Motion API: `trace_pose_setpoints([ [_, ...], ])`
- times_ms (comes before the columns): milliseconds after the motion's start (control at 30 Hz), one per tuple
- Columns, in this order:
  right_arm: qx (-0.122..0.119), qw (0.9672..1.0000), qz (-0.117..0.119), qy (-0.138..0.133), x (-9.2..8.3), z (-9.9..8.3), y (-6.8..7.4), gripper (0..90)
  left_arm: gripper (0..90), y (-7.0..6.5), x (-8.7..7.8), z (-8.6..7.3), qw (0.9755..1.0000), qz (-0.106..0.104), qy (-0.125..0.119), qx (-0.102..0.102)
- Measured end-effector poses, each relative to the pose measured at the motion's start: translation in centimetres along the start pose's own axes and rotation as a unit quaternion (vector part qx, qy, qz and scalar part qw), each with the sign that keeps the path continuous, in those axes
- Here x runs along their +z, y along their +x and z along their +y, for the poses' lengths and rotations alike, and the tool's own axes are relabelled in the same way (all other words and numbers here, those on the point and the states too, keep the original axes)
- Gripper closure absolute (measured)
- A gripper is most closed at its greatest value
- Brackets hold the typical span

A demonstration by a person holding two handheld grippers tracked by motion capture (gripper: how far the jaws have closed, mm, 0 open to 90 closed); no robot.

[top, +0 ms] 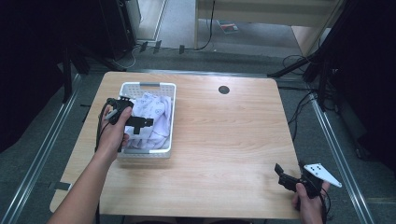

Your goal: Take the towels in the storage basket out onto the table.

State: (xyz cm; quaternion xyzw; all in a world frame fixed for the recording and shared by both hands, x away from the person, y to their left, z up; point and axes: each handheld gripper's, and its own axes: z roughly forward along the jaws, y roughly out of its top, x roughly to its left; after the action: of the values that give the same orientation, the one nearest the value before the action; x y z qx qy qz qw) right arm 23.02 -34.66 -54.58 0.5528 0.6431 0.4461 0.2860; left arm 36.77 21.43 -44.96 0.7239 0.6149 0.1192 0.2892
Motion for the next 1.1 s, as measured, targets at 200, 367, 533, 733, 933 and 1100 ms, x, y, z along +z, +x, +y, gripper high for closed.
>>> trace_pose_setpoints([
  [200, 0.000, 1.0000, 0.000, 0.000, 0.0, 0.0, 0.0, 2.7, 0.0, -0.2, 2.1, 0.8, 0.9995, 0.003, 0.030, -0.001],
  [367, -0.001, 1.0000, 0.001, 0.000, 0.0, 0.0, 0.0, 2.8, 0.0, -0.3, 3.3, 1.2, 0.9990, -0.004, 0.045, -0.008],
  [533, -0.001, 1.0000, 0.002, 0.000, 0.0, 0.0, 0.0, 2.8, 0.0, -1.3, 5.4, 1.8, 0.9962, 0.011, 0.086, 0.001],
  [733, 0.001, 1.0000, 0.003, 0.000, 0.0, 0.0, 0.0, 2.8, 0.0, -2.3, 7.0, 1.8, 0.9924, 0.051, 0.111, 0.013],
  [933, 0.000, 1.0000, 0.007, 0.001, 0.0, 0.0, -0.1, 2.8, 0.0, -1.9, 9.3, 0.9, 0.9842, 0.081, 0.157, -0.007],
  [1100, 0.000, 1.0000, 0.005, 0.003, 0.0, 0.0, 0.0, 3.2, 0.0, -1.8, 9.6, 0.9, 0.9841, 0.079, 0.159, -0.010],
])
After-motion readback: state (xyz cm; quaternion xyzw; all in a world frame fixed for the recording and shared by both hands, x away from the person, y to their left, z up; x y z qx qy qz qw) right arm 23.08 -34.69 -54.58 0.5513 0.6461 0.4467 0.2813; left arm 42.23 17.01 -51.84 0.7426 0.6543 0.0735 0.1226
